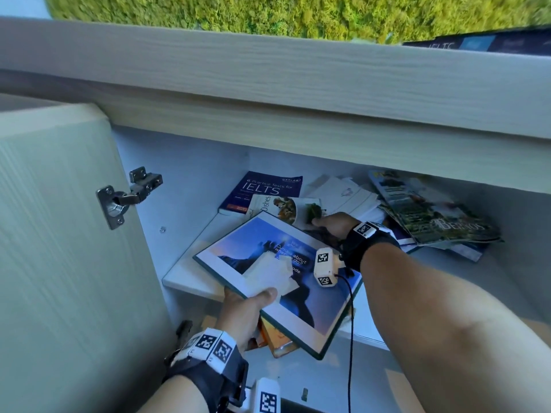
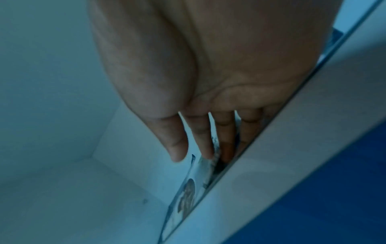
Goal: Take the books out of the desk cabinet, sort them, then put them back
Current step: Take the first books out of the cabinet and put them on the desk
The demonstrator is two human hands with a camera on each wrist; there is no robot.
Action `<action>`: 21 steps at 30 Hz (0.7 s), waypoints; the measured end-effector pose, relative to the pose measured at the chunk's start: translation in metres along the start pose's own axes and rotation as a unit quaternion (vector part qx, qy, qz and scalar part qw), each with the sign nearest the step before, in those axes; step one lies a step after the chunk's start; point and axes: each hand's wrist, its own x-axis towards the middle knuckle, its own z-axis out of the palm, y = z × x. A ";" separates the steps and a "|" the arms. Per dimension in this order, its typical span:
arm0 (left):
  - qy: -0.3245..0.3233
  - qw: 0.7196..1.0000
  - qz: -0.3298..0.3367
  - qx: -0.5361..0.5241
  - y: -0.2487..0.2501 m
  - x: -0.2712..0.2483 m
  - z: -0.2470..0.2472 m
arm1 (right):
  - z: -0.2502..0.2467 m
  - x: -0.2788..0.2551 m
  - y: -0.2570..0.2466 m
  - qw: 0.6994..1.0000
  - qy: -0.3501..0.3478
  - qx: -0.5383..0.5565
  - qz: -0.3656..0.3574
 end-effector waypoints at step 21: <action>-0.066 0.994 -0.084 -0.007 0.038 -0.046 -0.001 | 0.019 -0.201 0.050 0.975 -0.054 0.210 -0.050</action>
